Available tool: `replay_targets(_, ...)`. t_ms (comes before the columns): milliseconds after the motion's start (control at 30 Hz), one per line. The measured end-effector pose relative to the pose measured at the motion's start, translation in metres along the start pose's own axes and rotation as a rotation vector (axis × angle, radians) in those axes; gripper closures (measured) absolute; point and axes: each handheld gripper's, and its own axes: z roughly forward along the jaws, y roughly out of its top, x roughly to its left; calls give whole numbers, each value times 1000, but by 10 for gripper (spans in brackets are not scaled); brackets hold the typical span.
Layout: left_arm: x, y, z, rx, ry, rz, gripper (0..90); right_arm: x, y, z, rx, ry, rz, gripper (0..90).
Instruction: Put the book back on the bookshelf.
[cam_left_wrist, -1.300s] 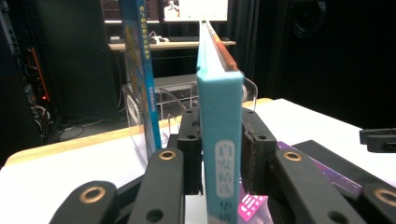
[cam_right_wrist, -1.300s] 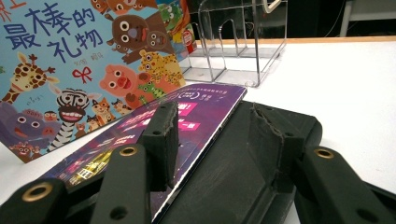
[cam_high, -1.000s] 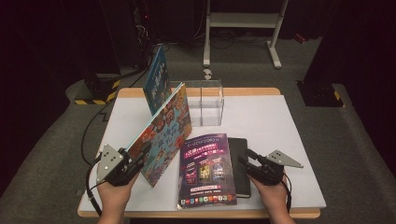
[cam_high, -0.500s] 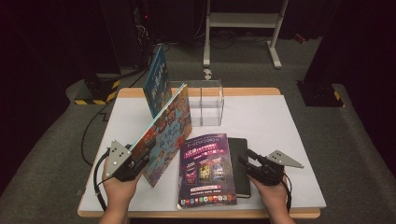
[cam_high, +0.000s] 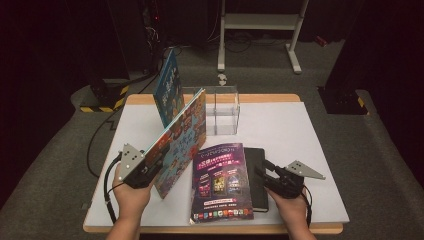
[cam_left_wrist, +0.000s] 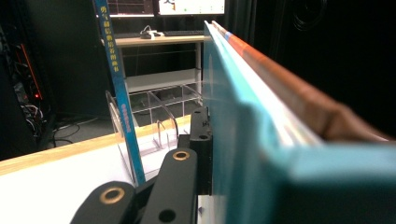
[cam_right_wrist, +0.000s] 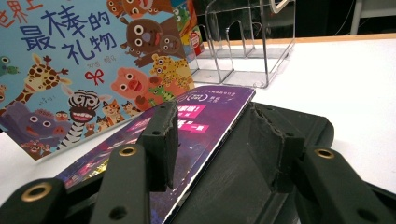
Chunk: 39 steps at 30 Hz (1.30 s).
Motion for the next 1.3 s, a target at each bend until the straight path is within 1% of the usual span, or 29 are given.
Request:
replay_targets(100, -1, 5, 4, 7, -1, 5, 812, -1, 1, -1, -5, 3, 8, 526)
replay_targets(167, 1, 12, 4, 2, 4, -9, 813, -2, 1, -1, -6, 5, 10, 526)
replay_targets(233, 3, 17, 1, -12, 13, -33, 813, -2, 1, -2, -10, 6, 12, 526)
replay_targets(300, 5, 22, -4, -33, 30, -36, 813, -3, 2, -2, -13, 8, 14, 527)
replay_targets(400, 8, 28, -8, -48, 63, -21, 813, -3, 2, -2, -14, 13, 16, 526)
replay_targets(433, 10, 31, -9, -57, 80, -22, 814, -2, 2, -2, -14, 13, 19, 526)
replay_targets(533, 12, 36, -9, -77, 106, -20, 813, -2, 2, -2, -15, 16, 18, 527)
replay_targets(600, 10, 38, -6, -83, 115, -2, 813, -1, 3, -2, -18, 18, 17, 527)
replay_targets(667, 6, 40, -1, -90, 121, 10, 813, -1, 3, -2, -20, 20, 20, 527)
replay_targets(867, 0, 43, 20, -103, 130, 14, 813, -2, 4, -4, -24, 20, 23, 528)
replay_targets(900, 0, 43, 20, -103, 130, 14, 813, -2, 4, -4, -25, 20, 24, 528)
replay_targets(933, 0, 42, 28, -104, 140, 14, 812, -2, 4, -4, -26, 21, 24, 528)
replay_targets(1067, 1, 41, 43, -110, 163, 11, 813, -2, 4, -4, -27, 23, 24, 528)
replay_targets(1100, 1, 41, 43, -110, 163, 11, 813, -2, 4, -4, -27, 23, 24, 528)
replay_targets(1133, 2, 40, 50, -113, 173, 10, 813, -2, 4, -5, -28, 24, 25, 528)
replay_targets(1300, 5, 36, 65, -114, 199, 19, 812, -2, 4, -5, -30, 25, 25, 528)
